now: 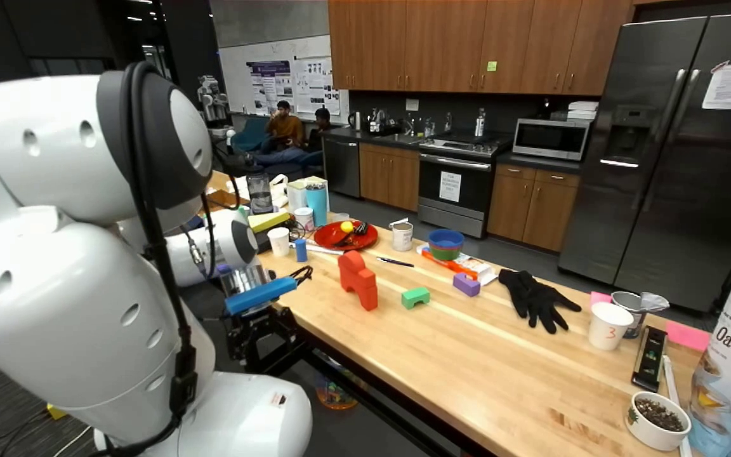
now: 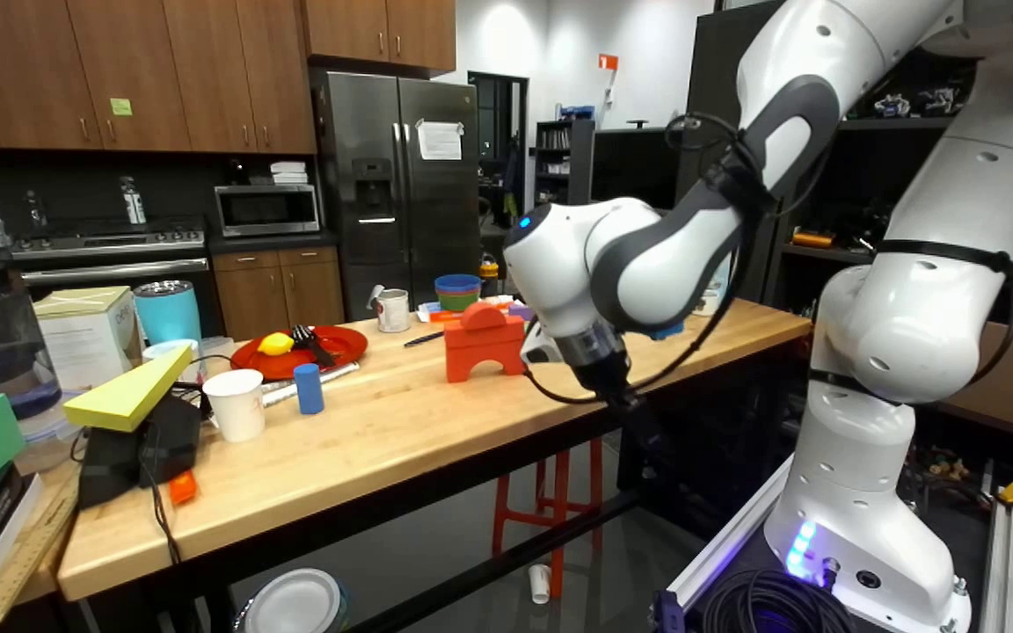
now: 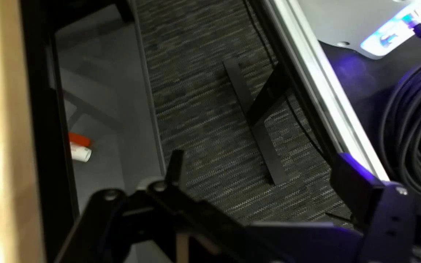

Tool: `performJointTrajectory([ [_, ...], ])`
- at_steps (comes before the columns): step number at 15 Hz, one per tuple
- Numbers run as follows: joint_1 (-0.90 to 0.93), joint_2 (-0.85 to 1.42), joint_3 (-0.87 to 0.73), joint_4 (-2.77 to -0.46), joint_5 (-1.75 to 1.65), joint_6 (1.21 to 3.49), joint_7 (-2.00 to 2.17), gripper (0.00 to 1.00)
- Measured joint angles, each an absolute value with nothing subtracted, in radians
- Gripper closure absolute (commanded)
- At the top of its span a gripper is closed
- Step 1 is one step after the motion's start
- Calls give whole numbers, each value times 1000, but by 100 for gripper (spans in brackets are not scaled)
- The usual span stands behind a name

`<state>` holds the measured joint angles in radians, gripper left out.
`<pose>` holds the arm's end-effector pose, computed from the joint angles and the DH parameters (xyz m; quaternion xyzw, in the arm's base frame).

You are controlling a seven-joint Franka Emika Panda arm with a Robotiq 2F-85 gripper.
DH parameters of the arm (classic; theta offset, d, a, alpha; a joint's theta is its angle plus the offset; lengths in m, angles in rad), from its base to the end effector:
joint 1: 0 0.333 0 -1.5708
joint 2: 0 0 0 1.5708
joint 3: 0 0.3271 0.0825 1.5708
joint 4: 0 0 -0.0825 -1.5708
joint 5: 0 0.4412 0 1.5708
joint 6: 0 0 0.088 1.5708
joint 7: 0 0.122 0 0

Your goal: Put the right orange block on the left orange block

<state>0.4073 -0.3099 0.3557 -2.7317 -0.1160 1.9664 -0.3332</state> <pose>0.2740 0.2278 0.2394 0.8177 0.5159 -0.2105 0.1447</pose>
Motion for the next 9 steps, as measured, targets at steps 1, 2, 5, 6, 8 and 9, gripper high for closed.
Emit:
performJointTrajectory([
  [1, 432, -310, 377, -2772, -102, 1987, -276, 0],
  [2, 446, -310, 390, -2794, -96, 1999, -244, 0],
  [5, 449, -310, 393, -2795, -94, 2001, -227, 0],
  [6, 447, -310, 391, -2794, -94, 2001, -227, 0],
  [8, 448, -309, 390, -2792, -95, 2001, -227, 0],
  [9, 446, -308, 390, -2785, -124, 1992, -217, 0],
])
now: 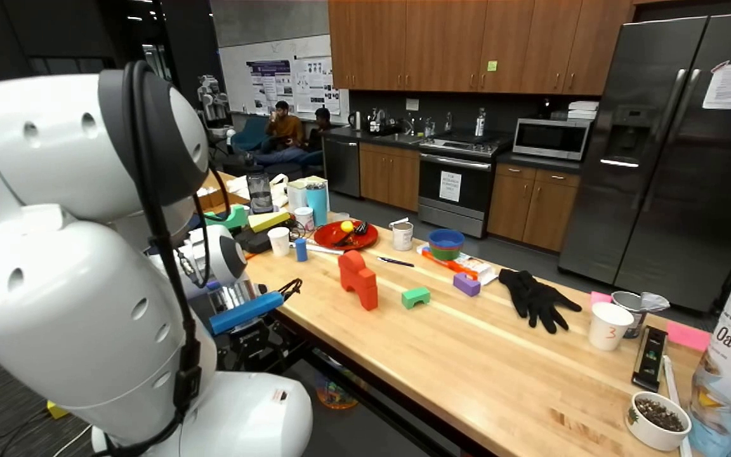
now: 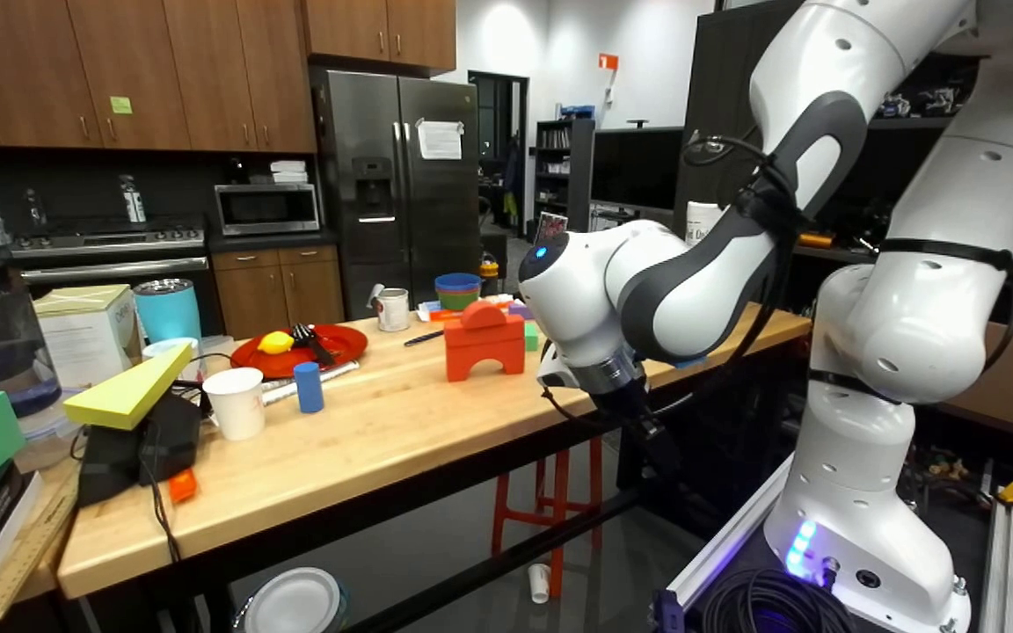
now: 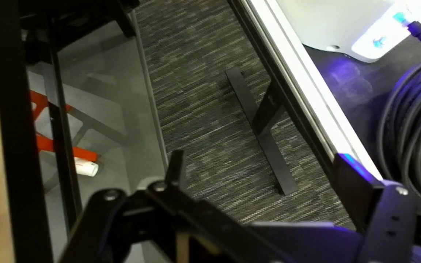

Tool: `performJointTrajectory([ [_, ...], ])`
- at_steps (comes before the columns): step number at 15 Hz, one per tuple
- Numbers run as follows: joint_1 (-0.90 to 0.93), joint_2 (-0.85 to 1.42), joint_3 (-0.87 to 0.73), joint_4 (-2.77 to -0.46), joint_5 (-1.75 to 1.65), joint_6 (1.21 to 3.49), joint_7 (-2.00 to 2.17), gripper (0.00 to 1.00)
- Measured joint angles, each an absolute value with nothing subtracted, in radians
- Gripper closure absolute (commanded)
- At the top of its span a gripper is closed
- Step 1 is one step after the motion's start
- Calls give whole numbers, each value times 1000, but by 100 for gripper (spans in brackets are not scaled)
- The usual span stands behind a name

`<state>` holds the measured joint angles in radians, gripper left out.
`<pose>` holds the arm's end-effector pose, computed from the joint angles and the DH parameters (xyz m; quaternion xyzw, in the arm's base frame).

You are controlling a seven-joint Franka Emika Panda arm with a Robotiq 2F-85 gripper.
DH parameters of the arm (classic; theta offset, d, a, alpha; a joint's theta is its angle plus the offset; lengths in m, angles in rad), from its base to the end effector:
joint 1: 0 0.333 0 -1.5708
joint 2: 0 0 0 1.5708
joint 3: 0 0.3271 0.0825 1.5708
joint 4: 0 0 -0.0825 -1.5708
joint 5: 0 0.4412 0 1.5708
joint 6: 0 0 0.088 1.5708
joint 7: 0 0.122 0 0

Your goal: Put the right orange block on the left orange block

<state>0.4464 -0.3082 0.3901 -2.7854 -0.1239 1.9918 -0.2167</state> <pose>0.2453 0.2297 0.2191 0.8235 0.4974 -0.2100 0.1743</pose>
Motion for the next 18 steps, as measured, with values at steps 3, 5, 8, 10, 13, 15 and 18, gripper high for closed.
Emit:
performJointTrajectory([
  [3, 434, -349, 390, -2728, -289, 1812, -196, 0],
  [5, 436, -410, 401, -2682, -351, 1638, -214, 0],
  [8, 443, -519, 482, -2627, -390, 1364, -236, 0],
  [10, 478, -576, 534, -2588, -413, 1186, -232, 0],
  [13, 570, -607, 561, -2546, -476, 994, -174, 0],
  [15, 609, -605, 566, -2536, -515, 931, -118, 0],
  [18, 643, -578, 567, -2521, -579, 861, -66, 0],
])
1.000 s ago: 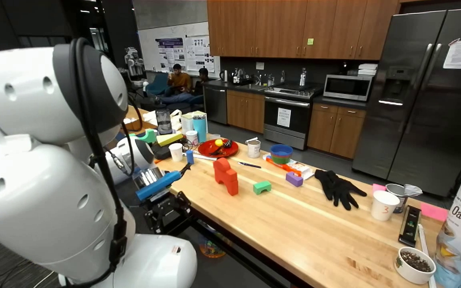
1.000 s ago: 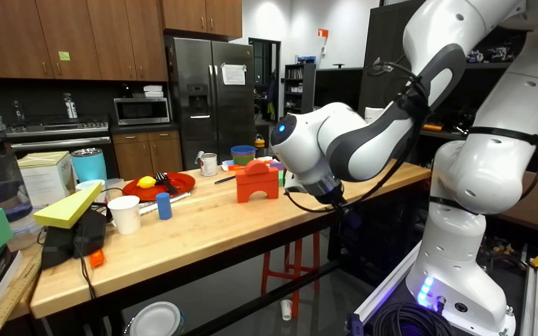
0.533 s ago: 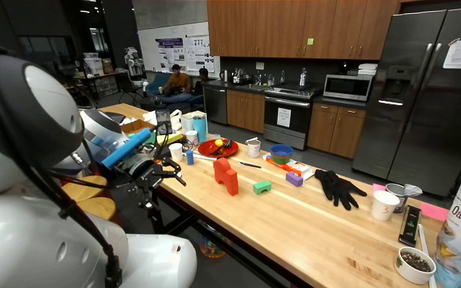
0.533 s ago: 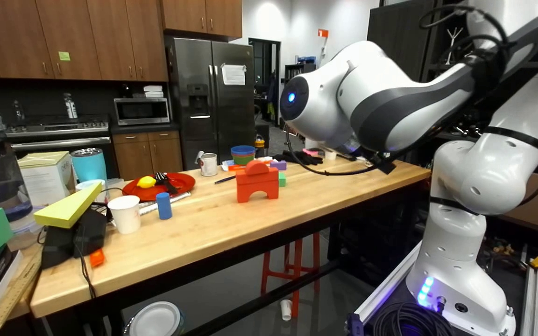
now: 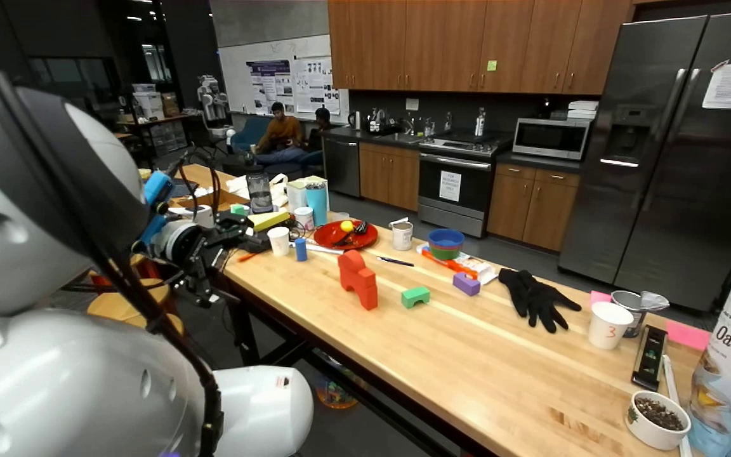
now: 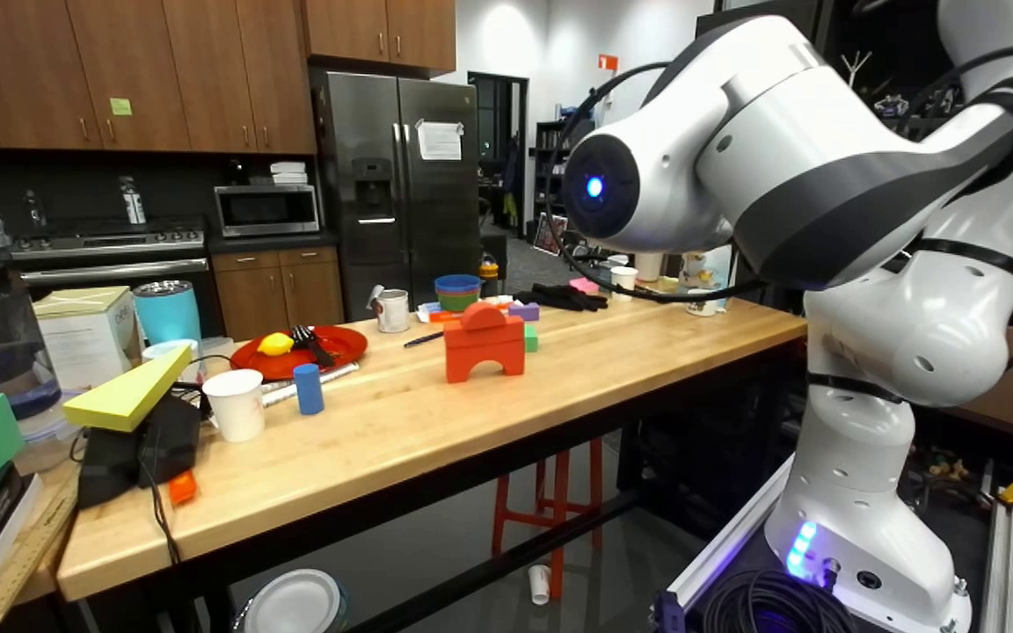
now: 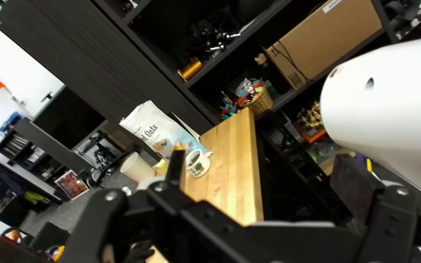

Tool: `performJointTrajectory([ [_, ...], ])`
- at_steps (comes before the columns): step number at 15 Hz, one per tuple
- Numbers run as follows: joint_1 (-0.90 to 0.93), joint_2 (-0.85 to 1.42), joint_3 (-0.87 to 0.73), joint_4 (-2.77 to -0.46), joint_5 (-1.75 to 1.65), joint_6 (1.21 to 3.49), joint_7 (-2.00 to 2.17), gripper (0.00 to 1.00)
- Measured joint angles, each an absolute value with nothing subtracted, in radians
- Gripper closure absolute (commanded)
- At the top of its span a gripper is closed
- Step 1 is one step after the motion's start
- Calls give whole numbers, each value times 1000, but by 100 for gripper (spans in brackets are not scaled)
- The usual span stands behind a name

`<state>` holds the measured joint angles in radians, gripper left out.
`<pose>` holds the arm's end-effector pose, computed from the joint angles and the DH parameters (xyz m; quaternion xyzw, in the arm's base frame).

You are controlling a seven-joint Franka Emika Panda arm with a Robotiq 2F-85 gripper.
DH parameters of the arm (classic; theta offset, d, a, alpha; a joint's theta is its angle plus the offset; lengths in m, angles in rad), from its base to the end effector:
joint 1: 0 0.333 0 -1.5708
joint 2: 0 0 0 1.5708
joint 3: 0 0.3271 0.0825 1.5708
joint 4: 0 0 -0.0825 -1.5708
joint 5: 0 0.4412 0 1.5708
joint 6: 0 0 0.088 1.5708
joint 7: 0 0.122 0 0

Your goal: Put the right orange block on the left orange block

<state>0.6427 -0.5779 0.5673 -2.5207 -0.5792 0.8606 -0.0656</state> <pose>0.1635 0.2352 0.4550 0.6853 0.3290 -0.2384 0.6044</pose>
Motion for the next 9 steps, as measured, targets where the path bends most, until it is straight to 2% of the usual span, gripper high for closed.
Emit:
performJointTrajectory([
  [9, 773, -361, 567, -2400, -906, 581, -99, 0],
])
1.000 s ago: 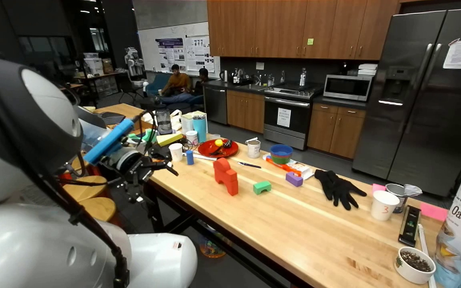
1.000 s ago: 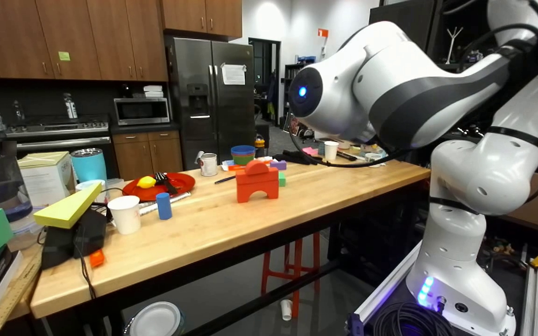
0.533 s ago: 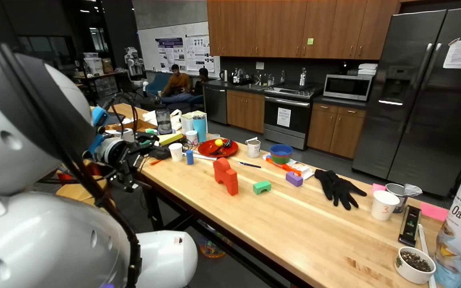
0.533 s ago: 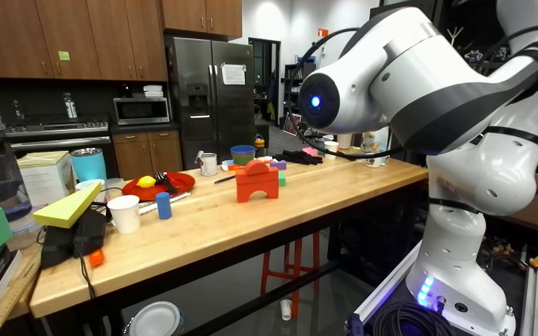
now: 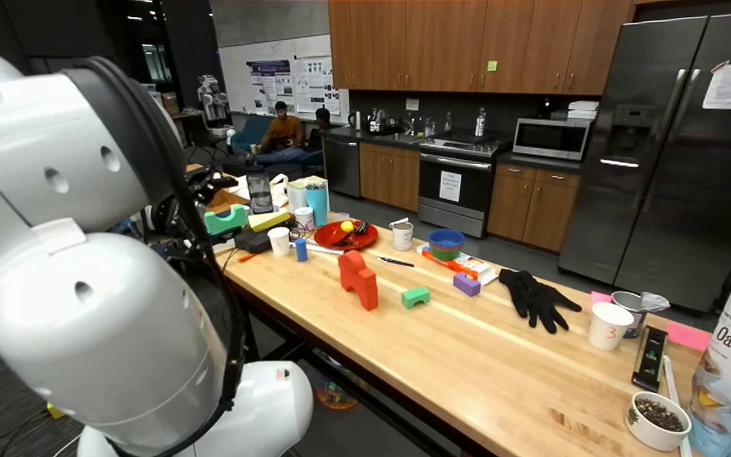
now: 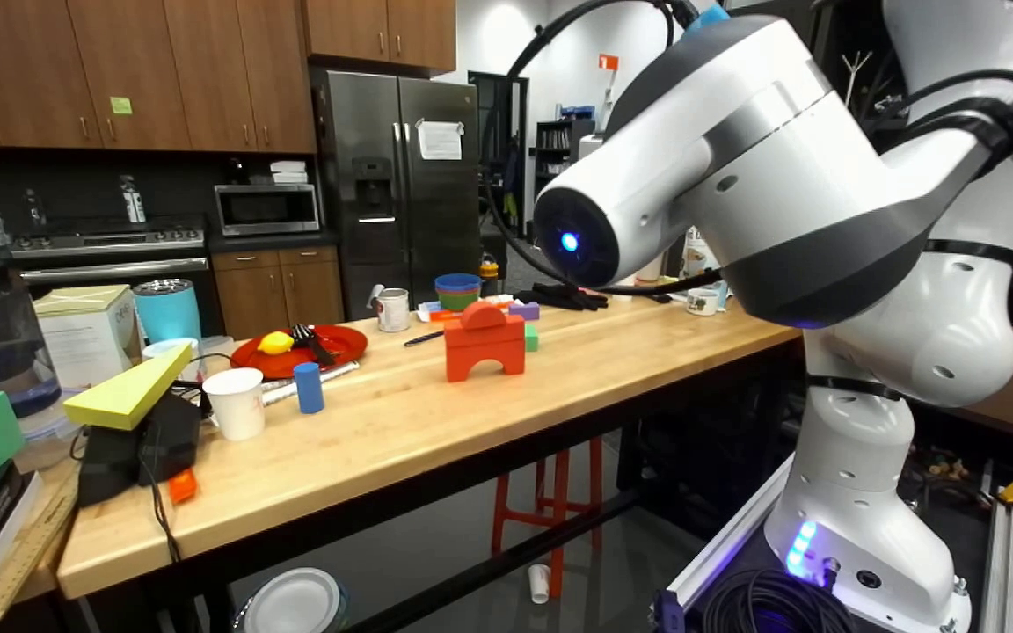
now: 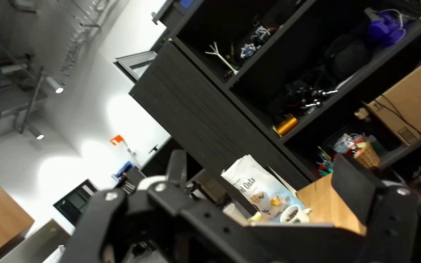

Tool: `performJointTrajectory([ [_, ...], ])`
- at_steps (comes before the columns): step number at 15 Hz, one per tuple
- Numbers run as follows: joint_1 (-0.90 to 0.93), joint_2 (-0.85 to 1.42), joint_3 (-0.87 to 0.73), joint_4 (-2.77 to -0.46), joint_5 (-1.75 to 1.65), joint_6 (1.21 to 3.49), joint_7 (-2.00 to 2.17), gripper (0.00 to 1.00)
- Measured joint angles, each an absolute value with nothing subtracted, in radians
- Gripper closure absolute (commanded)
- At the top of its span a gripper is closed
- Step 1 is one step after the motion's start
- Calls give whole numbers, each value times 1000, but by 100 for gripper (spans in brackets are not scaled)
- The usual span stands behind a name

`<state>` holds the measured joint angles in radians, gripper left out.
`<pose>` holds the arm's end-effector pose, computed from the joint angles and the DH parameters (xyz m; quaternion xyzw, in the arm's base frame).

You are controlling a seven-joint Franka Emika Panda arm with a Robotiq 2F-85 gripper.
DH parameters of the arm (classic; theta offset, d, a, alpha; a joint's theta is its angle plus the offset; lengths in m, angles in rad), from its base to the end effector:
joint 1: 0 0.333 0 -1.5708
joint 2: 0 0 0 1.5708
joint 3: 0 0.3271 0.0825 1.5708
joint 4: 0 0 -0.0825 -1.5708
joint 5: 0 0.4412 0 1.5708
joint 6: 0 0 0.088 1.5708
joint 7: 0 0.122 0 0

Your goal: Put the right orange block on the left orange block

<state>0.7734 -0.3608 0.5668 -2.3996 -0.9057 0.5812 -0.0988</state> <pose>0.1599 0.2818 0.4917 0.5693 0.2742 -0.2196 0.7433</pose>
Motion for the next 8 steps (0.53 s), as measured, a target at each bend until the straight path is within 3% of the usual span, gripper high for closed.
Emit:
performJointTrajectory([
  [8, 850, -247, 539, -2355, -1094, 516, -148, 0],
])
